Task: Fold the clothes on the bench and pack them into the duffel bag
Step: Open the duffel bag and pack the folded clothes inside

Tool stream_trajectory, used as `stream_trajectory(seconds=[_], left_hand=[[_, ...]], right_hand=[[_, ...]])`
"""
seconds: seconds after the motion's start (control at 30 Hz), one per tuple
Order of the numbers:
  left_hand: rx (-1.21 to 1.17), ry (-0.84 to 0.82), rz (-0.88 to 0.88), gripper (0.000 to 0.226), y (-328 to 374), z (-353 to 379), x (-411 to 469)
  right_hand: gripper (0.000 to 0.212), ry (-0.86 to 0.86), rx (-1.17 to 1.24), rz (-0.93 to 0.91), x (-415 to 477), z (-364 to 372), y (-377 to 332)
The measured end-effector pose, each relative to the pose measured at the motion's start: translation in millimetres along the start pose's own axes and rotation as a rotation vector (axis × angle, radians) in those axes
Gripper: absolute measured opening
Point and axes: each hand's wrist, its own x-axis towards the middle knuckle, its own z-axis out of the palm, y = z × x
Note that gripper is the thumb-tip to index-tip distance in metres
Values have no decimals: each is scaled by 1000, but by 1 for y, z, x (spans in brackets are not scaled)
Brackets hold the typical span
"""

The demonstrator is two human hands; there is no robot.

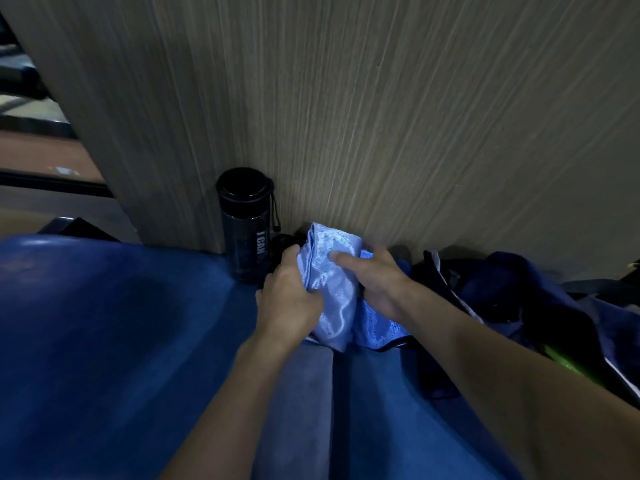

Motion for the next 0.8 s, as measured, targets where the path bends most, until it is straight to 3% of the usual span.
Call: stream_trajectory(seconds=[0.2, 0.33, 0.43, 0.6, 0.7, 0.8], left_hand=[[-166, 1, 81, 50, 4, -4, -4], [-199, 86, 207, 67, 23, -12, -22], [-274, 6, 249, 67, 34, -14, -39], [-265, -70, 343, 24, 62, -2, -58], [-122, -195, 444, 15, 82, 7, -68], [161, -333, 631, 20, 109, 10, -74]], right_hand=[[31, -132, 162, -108, -25, -5, -20], [31, -176, 299, -211, -55, -15, -35], [33, -171, 375, -247, -77, -33, -41], [38, -224, 422, -312, -110, -83, -37], [54, -83, 236, -458, -123, -128, -29], [85, -52, -205, -593, -144, -175, -23]])
